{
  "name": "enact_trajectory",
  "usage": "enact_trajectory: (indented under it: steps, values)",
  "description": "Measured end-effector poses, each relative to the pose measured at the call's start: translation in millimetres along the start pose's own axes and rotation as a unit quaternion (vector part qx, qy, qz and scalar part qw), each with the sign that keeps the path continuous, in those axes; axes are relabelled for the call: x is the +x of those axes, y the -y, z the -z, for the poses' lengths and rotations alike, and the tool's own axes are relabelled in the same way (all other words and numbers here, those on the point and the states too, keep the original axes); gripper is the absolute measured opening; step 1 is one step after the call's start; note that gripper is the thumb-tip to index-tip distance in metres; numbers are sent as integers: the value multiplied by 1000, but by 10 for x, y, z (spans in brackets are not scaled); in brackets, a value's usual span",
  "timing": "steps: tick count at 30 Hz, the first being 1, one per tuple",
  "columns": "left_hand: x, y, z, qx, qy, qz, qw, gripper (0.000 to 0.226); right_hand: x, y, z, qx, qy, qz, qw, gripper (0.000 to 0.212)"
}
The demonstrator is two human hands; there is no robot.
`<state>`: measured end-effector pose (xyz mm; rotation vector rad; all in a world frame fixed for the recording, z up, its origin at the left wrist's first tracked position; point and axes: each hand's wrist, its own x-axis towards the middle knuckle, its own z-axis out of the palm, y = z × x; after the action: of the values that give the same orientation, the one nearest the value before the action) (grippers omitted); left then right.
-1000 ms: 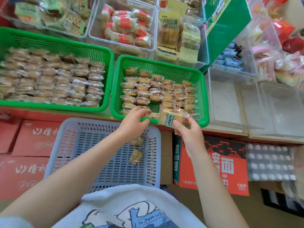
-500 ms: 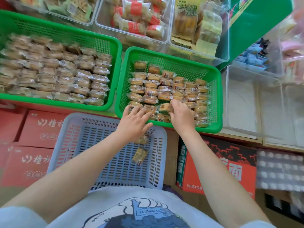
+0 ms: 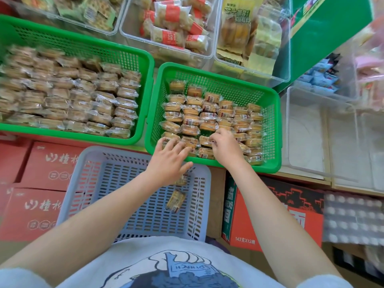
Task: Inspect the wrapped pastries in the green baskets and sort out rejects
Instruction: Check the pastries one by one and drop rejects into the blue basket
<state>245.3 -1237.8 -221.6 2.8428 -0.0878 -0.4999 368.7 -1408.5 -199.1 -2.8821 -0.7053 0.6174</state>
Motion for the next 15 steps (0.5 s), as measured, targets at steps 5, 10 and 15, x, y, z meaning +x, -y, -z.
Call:
enact_trajectory:
  steps: [5, 10, 15]
  values:
    - [22, -14, 20, -12, 11, 2, 1000, 65, -107, -36, 142, 60, 59, -110, 990, 16]
    - [188, -139, 80, -38, 55, -65, 996, 69, -92, -5, 6, 95, 94, -146, 980, 26]
    - [359, -145, 108, -34, 81, -56, 995, 77, -67, 25, -31, 54, 69, -159, 983, 10]
